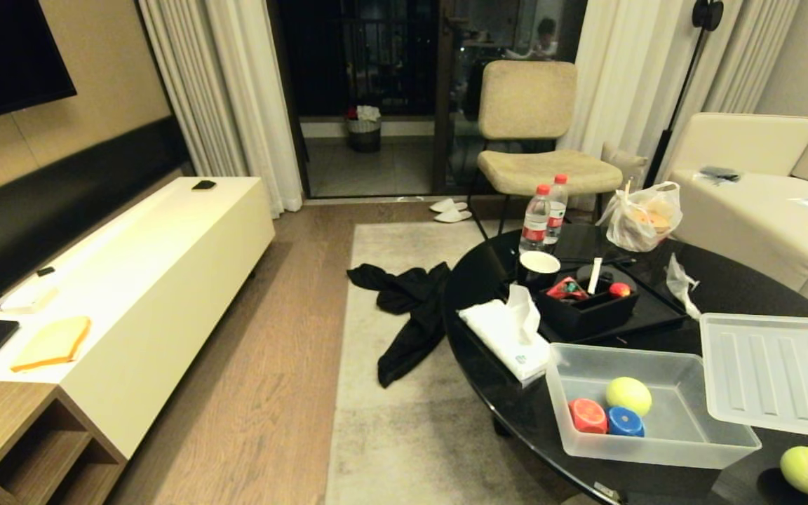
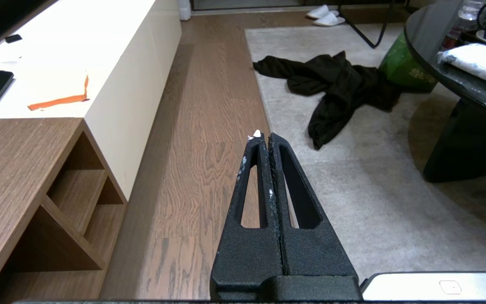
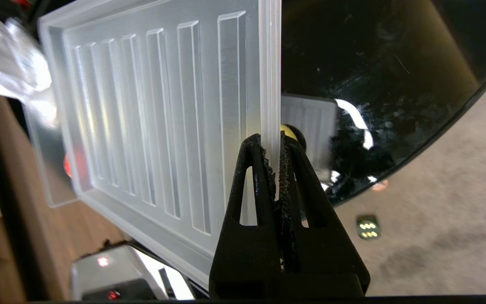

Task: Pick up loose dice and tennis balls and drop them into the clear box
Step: Open the lid

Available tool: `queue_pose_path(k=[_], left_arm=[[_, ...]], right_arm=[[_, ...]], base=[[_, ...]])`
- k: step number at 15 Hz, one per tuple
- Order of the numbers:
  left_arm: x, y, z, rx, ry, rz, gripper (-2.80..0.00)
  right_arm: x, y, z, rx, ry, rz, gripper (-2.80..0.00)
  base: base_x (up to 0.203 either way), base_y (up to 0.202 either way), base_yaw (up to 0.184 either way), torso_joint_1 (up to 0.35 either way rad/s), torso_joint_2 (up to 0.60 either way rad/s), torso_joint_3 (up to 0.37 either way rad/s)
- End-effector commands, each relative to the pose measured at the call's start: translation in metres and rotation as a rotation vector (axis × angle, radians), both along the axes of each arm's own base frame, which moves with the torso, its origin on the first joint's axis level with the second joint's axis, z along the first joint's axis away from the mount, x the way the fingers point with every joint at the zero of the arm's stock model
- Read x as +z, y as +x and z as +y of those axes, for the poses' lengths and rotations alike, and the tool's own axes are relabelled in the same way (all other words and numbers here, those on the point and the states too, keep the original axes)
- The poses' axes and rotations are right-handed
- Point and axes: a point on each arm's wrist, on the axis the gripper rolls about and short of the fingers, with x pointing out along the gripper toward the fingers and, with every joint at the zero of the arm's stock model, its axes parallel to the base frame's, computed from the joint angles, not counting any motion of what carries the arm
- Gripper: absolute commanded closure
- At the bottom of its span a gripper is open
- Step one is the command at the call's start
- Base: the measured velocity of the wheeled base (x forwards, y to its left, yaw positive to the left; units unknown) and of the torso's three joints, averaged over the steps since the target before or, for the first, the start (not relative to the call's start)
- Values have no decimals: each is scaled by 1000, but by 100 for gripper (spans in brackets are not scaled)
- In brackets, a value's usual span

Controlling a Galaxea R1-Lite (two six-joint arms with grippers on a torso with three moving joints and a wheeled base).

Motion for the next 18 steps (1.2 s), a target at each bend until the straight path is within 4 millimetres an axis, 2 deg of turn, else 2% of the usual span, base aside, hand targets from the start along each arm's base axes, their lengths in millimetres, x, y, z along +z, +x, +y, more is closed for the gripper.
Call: queue_pose_path(k=[1,6,8,13,18], left_arm=[[-1,0,0,1,-1,2,0],[-1,0,0,1,-1,2,0],[-1,0,0,1,-1,2,0],[-1,0,0,1,-1,2,0],[-1,0,0,1,-1,3,0]], right_arm=[[-13,-17,-16,-41,48,-32,0],[-31,-40,-37,-115,125,-92,0],[-43,-45,-55,-176,114,-115,0],[-43,-37,-81,-330,119,-213,0],[-62,-27,-97,-403,177,-245,0]], base=[[0,0,0,0,0,0],[0,0,0,0,0,0],[0,0,0,0,0,0],[0,0,0,0,0,0],[0,0,0,0,0,0]])
